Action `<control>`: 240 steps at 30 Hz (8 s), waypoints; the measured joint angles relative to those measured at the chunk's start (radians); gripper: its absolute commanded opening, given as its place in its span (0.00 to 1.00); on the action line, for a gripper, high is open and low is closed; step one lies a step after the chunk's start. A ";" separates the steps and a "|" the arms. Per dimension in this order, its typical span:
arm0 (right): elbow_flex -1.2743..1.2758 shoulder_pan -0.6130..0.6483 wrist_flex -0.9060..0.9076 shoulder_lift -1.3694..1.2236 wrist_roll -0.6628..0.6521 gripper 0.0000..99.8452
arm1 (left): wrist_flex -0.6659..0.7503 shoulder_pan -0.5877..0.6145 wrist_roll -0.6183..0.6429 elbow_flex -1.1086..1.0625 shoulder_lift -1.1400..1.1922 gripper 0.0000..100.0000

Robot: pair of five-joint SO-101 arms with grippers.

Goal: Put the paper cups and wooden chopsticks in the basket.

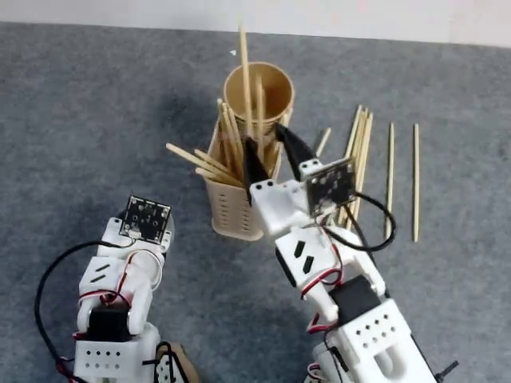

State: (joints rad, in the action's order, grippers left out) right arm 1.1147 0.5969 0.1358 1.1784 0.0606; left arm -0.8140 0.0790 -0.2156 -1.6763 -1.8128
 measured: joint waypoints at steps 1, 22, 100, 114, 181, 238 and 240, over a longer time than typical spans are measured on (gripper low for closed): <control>-0.015 0.000 0.025 0.003 0.017 0.22 | 0.000 0.000 0.000 0.000 0.000 0.16; -0.677 -0.226 0.997 -0.321 0.196 0.22 | 0.000 0.000 0.000 0.000 0.000 0.16; -0.787 -0.720 0.635 -1.083 -0.226 0.22 | 0.000 0.000 0.000 0.000 0.000 0.16; -1.039 -0.818 0.624 -1.562 -0.371 0.22 | 0.000 0.000 0.000 0.000 0.000 0.16; -1.235 -0.812 0.824 -1.741 -0.206 0.01 | 0.000 0.000 0.000 0.000 0.000 0.16; -0.087 -0.026 -0.250 -0.195 -0.051 0.17 | 0.000 0.000 0.000 0.000 0.000 0.16; -0.167 -0.026 -0.157 -0.195 -0.051 0.17 | 0.000 0.000 0.000 0.000 0.000 0.16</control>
State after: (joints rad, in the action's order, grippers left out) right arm 0.9475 0.5708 -0.0207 0.9835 0.0100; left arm -0.8140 0.0790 -0.2156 -1.6763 -1.8128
